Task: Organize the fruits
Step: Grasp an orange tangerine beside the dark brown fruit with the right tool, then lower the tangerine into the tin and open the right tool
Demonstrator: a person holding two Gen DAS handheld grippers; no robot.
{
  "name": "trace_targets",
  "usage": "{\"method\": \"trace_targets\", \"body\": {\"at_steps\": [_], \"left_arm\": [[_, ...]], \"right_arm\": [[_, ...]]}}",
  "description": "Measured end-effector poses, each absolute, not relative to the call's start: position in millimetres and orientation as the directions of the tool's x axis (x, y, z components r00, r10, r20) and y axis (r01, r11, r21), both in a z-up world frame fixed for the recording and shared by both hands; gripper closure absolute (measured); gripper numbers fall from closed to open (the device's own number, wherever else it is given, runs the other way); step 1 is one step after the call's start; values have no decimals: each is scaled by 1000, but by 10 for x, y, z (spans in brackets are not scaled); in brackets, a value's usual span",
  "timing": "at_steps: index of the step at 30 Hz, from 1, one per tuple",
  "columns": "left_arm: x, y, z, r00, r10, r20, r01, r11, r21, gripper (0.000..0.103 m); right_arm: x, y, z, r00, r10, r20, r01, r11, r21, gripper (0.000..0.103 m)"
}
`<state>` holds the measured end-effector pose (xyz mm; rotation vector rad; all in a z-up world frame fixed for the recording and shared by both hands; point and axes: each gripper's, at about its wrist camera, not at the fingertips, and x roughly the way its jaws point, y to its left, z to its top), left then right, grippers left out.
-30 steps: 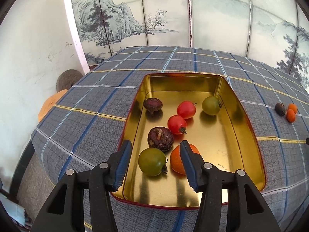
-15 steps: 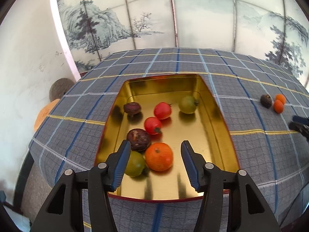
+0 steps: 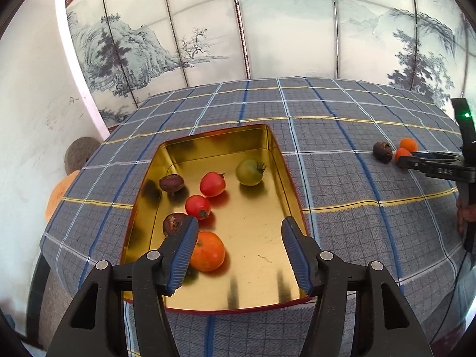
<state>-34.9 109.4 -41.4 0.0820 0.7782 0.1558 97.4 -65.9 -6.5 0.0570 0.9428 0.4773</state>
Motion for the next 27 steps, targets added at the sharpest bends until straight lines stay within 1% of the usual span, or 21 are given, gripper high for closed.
{"method": "trace_targets", "body": {"at_steps": [1,4,9,14,18,22,27], "left_arm": [[-345,1091,-415,701,168,-693,-109,986,129,43],[-341,1104,-436,693,160,-703,-114,987,113,43],[-382,1225,-435,694,157,-703,-141,987,82,43],[-413,1316,-449,694,152,-704,-157,986,58,43],[-484,1375,-449,699,158,-698,-167,984,55,43],[-560,1442,-456,698,173,-695,-181,982,63,41],[-626,1545,-476,696,187,-693,-199,978,65,41]], "right_arm": [[1012,-625,-87,487,408,-772,-373,897,239,54],[1058,-620,-135,467,401,-788,-365,899,242,68],[816,-665,-100,475,411,-778,-362,897,252,69],[452,-529,83,468,491,-735,-408,857,313,69],[335,-230,316,446,565,-695,-481,806,347,69],[253,190,567,418,626,-658,-571,745,346,69],[224,661,670,368,661,-653,-647,687,331,69]]}}
